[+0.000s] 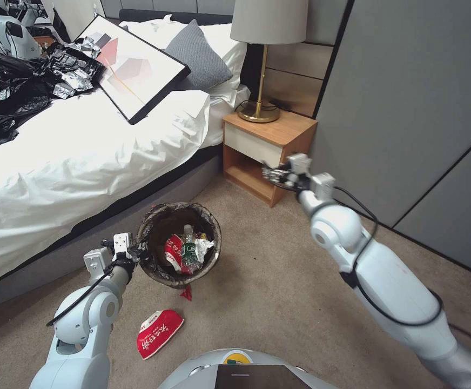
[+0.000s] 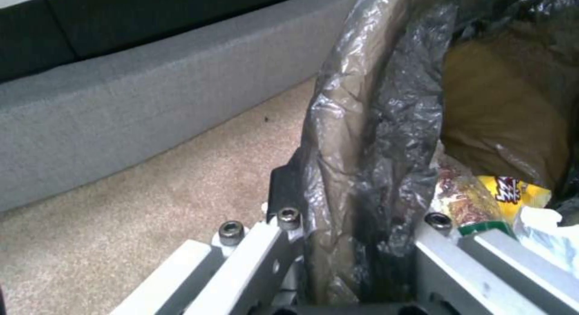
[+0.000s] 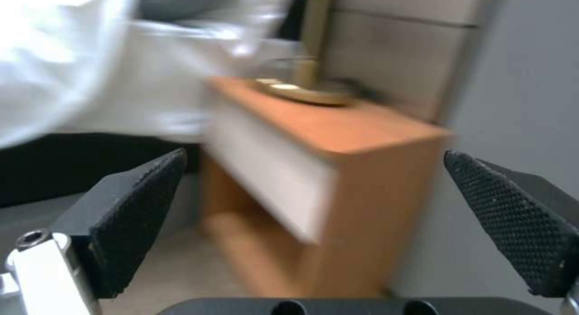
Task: Pick up the trash bin, then pick up the garbage from the floor and place it into the trash bin.
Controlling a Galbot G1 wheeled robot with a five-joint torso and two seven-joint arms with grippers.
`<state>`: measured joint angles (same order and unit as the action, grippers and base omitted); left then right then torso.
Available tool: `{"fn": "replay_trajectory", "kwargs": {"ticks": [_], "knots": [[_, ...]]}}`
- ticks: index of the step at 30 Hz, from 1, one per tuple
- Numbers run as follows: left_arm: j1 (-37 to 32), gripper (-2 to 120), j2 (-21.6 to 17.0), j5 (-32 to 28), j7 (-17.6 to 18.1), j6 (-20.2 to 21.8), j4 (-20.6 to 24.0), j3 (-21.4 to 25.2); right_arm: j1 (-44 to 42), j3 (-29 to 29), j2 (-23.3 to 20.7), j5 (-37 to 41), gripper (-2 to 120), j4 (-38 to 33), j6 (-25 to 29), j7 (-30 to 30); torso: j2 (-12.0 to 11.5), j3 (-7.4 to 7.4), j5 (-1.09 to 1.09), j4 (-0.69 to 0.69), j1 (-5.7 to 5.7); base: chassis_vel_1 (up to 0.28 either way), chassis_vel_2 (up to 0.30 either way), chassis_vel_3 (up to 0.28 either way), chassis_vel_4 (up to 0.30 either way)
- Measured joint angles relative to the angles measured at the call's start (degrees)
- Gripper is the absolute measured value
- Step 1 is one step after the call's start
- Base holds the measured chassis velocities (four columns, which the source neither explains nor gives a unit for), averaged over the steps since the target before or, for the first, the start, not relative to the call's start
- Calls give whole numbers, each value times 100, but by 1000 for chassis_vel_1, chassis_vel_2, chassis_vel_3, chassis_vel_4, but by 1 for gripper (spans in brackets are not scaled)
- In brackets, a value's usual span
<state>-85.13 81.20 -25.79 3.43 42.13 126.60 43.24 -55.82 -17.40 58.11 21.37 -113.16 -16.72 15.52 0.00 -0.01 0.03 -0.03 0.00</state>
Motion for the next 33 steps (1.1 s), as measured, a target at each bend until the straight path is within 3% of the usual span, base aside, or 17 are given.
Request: {"fn": "replay_trajectory", "kwargs": {"ticks": [2,3,6,13,33], "knots": [[-41,0,-8,2,35,0,6,-33,-494,-472,425,-702,100,172,376,-55,0,0,-3,0,0,0,0,0,0],[-41,0,-8,2,35,0,6,-33,-494,-472,425,-702,100,172,376,-55,0,0,-3,0,0,0,0,0,0],[-93,0,2,9,108,0,51,-76,-1047,-895,1194,-1426,100,420,800,-128,0,0,1,3,0,0,0,0,0],[-195,0,-67,18,148,0,164,-91,-1643,-1160,1935,-2001,100,664,1252,-216,0,0,-4,3,0,0,0,0,0],[-331,0,-81,-5,197,0,323,-33,-1734,-963,2225,-2073,100,839,1283,-254,0,1,-4,3,0,16,14,13,15]]}}
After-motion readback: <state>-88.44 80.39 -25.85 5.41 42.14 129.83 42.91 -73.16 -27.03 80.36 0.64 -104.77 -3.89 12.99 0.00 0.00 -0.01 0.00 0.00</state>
